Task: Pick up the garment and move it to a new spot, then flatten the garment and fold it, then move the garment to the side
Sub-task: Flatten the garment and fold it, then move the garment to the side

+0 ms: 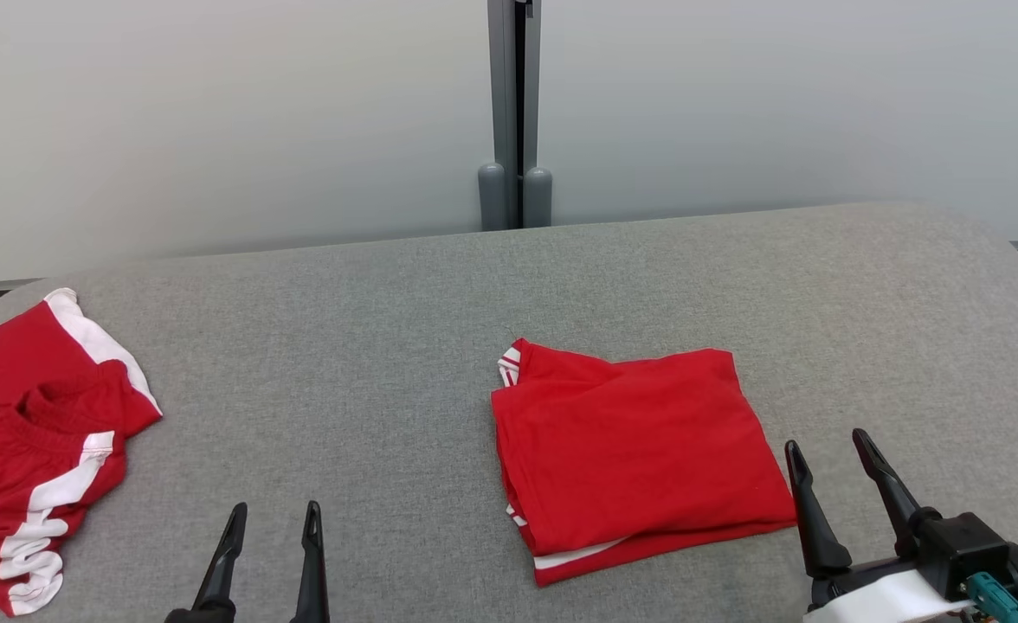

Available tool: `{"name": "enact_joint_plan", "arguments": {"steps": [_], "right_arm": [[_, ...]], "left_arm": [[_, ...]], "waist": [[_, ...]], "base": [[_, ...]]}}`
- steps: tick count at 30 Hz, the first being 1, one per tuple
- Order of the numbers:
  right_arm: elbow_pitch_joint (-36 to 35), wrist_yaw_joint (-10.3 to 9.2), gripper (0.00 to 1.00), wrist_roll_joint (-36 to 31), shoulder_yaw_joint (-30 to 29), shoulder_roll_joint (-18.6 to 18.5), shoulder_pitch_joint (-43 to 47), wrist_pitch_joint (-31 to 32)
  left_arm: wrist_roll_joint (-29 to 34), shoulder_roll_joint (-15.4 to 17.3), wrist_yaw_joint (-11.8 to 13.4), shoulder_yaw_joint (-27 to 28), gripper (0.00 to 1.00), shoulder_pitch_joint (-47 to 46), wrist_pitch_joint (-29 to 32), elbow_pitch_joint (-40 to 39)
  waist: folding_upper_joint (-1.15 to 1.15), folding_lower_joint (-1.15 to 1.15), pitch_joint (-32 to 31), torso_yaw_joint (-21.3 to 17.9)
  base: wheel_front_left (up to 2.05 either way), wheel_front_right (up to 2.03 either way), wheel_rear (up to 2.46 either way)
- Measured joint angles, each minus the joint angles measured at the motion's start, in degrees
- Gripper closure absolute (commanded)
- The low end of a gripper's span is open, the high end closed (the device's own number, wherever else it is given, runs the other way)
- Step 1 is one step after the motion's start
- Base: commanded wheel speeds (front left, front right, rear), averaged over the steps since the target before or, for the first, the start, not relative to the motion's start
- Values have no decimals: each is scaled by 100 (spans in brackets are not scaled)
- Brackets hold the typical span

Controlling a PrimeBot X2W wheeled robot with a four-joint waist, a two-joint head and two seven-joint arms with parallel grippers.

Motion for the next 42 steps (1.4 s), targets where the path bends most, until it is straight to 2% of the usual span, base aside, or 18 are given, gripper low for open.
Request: {"name": "enact_joint_plan", "arguments": {"steps": [15,33,37,40,42], "right_arm": [[100,0,0,-59,-192,136,203,0],[222,0,0,11,-53,-23,140,1],[579,0,0,424,96,-225,-108,-8],[1185,0,0,1121,501,-556,-496,-1],[1500,0,0,1701,814,-846,-873,244]], "left_arm": [[87,1,12,48,0,111,0,21],[121,0,105,-108,0,95,0,29],[123,0,110,-192,0,-4,0,22],[166,1,92,-291,0,-167,0,16],[174,1,75,-359,0,-322,0,18]], "waist": [[0,0,-152,130],[0,0,19,188],[0,0,176,239],[0,0,384,277],[0,0,544,307]], "base": [[0,0,0],[0,0,0],[0,0,0],[0,0,0],[0,0,0]]}}
